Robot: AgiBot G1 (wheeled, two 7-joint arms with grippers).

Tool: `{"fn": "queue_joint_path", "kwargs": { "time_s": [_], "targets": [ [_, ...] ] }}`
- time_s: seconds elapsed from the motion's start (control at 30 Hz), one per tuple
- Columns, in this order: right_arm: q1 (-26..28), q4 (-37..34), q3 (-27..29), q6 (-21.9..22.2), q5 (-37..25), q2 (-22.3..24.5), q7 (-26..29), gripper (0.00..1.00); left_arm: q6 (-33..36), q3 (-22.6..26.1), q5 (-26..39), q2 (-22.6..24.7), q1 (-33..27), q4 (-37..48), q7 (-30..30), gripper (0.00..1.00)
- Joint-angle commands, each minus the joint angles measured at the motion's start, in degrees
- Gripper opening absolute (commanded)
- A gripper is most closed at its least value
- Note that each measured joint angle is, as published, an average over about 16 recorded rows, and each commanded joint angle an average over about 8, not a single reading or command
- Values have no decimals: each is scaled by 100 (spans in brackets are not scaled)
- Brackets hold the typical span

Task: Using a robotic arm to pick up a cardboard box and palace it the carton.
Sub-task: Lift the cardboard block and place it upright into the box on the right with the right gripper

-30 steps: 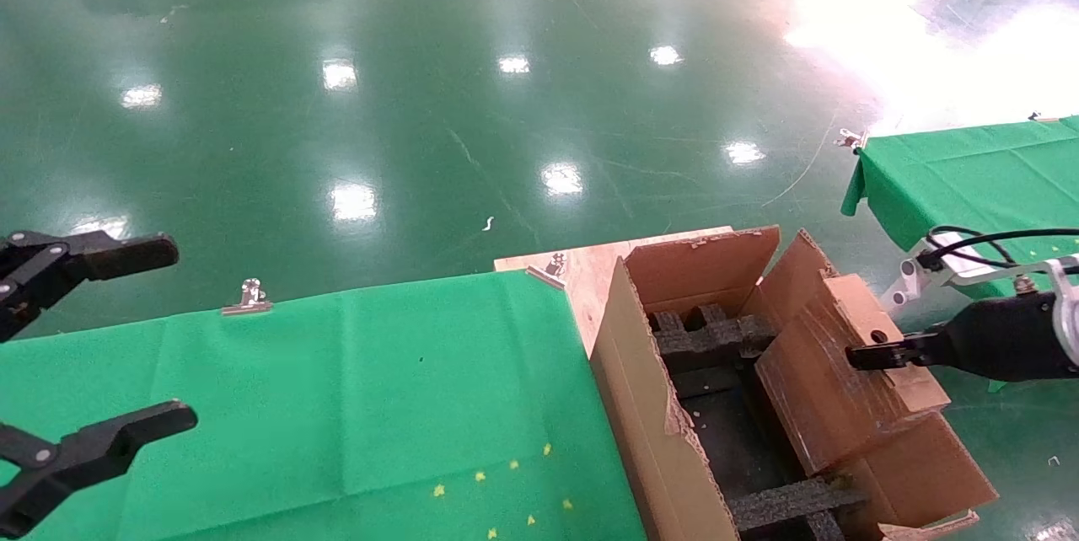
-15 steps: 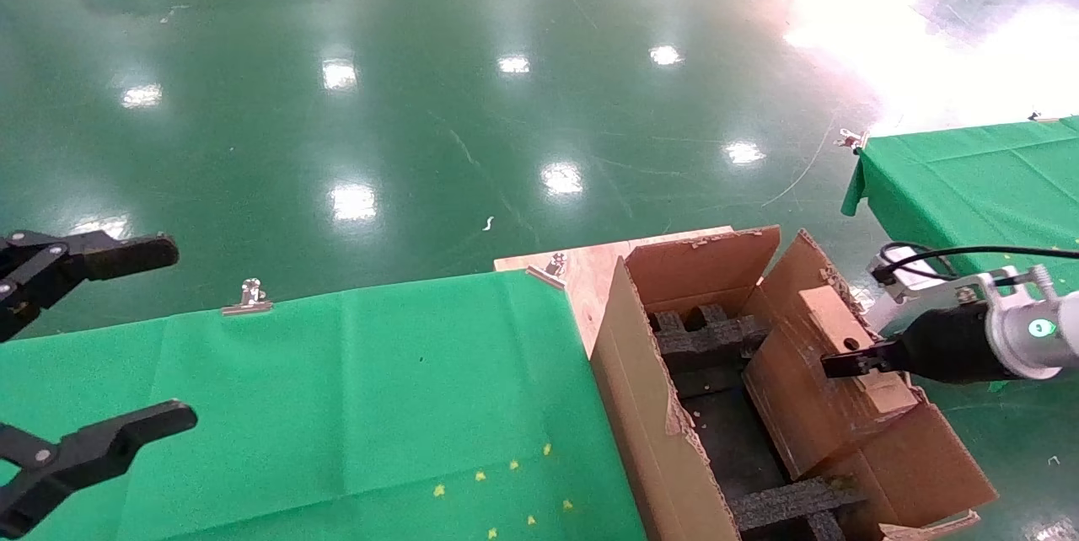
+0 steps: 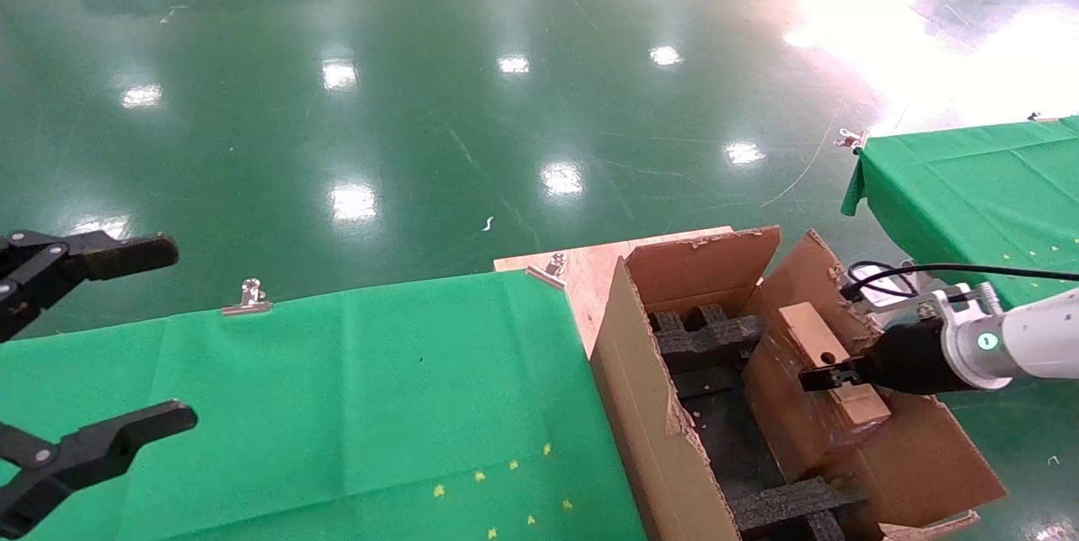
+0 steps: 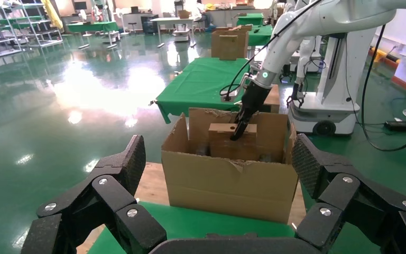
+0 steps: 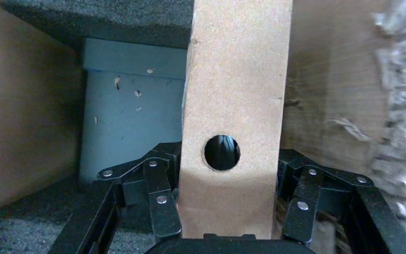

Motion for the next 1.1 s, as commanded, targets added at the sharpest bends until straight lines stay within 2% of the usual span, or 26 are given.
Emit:
{"fn": "queue_joint_path", "kwargs": {
  "time_s": [0.03, 0.63, 0.67, 0.9, 0.93, 1.1],
  "targets": [
    [-42, -132, 9, 5, 32, -96, -56, 0, 0, 0, 0, 0, 0, 0, 0, 100],
    [-386, -1181, 49, 132, 141, -825, -625, 0, 0, 0, 0, 0, 0, 0, 0, 100],
    [-396, -1224, 53, 134, 148, -854, -649, 5, 0, 0, 0, 0, 0, 0, 0, 100],
    [-436, -1396, 77, 127, 184, -974, -731, 93, -2, 0, -1, 0, 1, 2, 1, 100],
    [-437, -1398, 78, 125, 186, -976, -731, 100, -2, 0, -1, 0, 1, 2, 1, 100],
    [-428, -1366, 76, 124, 185, -950, -718, 100, -1, 0, -1, 0, 1, 2, 0, 100]
  ]
}}
